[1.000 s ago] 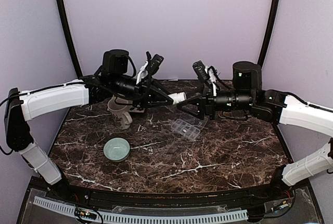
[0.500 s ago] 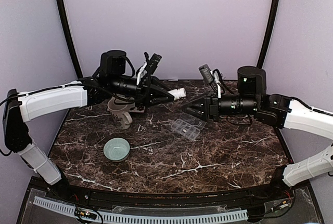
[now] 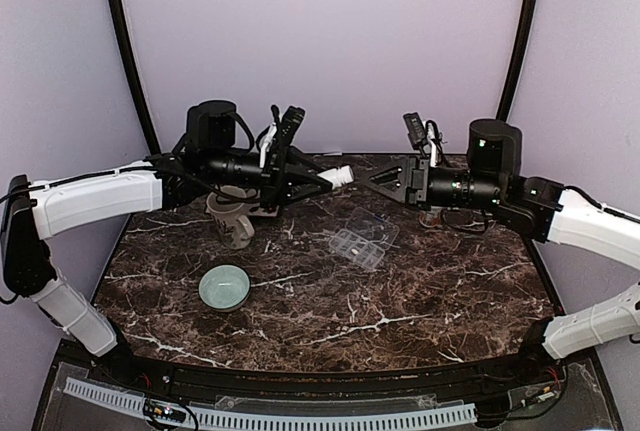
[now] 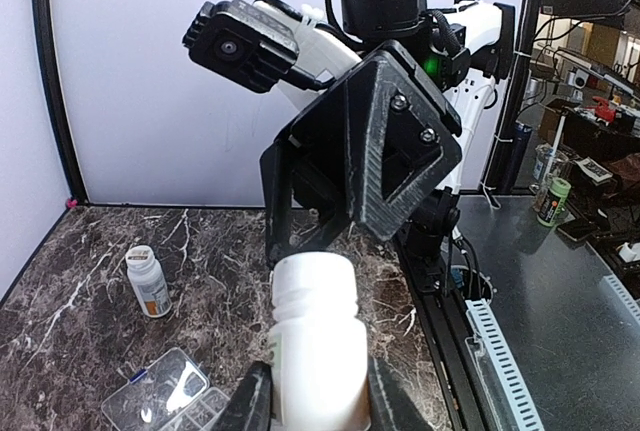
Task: Sort the pills into containers
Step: Unscrew the lid of the pill bottle.
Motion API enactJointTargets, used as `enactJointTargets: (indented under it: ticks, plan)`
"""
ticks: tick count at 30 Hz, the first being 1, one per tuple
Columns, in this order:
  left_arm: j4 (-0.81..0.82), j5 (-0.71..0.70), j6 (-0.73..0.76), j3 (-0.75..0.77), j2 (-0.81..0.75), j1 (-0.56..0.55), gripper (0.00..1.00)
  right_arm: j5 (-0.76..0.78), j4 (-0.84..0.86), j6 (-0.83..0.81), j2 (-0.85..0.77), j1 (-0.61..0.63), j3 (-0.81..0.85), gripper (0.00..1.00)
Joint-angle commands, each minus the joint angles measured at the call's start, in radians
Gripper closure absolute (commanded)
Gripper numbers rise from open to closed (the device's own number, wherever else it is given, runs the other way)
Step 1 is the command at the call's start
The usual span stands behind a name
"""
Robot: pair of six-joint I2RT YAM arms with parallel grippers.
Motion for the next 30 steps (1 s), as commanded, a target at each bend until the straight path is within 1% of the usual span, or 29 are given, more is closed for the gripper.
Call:
enactJointTargets:
  ticks: [1,11,25,26,30]
  plan:
    - [0.004,-0.017,0.041,-0.021,-0.052,0.007,1.0,-0.059,0.089,0.126,0.034,-0.008,0.033,0.47]
    - [-0.017,-0.031,0.071,-0.024,-0.051,0.006,1.0,-0.083,0.121,0.156,0.086,-0.01,0.076,0.47]
    - [-0.046,-0.051,0.11,-0.016,-0.045,-0.003,1.0,-0.083,0.095,0.156,0.141,-0.012,0.124,0.47]
    - [-0.052,-0.053,0.115,-0.013,-0.043,-0.004,1.0,-0.116,0.094,0.166,0.144,-0.011,0.125,0.49]
    - [-0.063,-0.065,0.127,-0.006,-0.038,-0.008,1.0,-0.129,0.085,0.163,0.153,-0.012,0.135,0.51]
